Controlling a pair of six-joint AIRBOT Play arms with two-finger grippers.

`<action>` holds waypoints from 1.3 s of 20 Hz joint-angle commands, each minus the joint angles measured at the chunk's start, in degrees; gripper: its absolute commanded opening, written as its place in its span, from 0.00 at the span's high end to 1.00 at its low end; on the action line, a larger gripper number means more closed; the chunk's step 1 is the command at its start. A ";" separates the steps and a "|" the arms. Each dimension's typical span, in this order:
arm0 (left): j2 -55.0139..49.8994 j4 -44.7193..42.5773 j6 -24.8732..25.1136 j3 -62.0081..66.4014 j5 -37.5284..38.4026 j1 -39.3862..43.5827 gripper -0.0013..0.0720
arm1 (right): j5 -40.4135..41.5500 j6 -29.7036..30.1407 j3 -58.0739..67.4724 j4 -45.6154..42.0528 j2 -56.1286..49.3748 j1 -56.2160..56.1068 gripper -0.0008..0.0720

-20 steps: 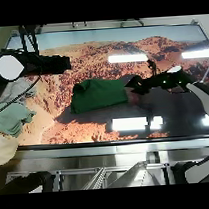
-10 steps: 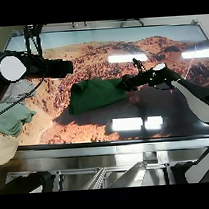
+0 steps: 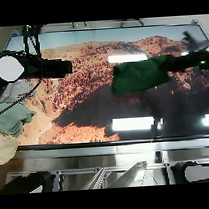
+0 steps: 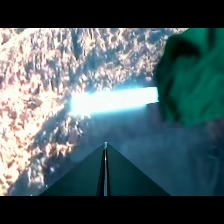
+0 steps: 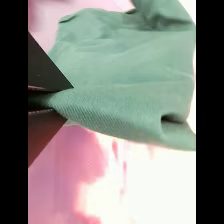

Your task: Fold the shirts.

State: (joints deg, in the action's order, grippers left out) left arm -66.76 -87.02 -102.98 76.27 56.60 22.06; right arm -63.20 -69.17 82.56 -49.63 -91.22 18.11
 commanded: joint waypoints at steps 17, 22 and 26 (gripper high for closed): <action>6.23 0.04 0.00 0.07 0.83 0.04 0.96 | 3.89 -24.59 -7.76 -31.39 14.58 51.39 0.96; 6.23 0.02 0.04 0.07 0.85 0.04 0.96 | 3.96 -26.99 -21.14 -34.29 20.87 51.12 0.96; 6.23 0.00 0.07 0.07 0.92 0.04 0.96 | 3.67 -28.50 -26.88 -39.78 23.71 51.10 0.96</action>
State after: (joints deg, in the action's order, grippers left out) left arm -60.55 -86.98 -102.96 76.27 57.47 22.06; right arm -59.24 -96.31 59.77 -85.27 -69.54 69.14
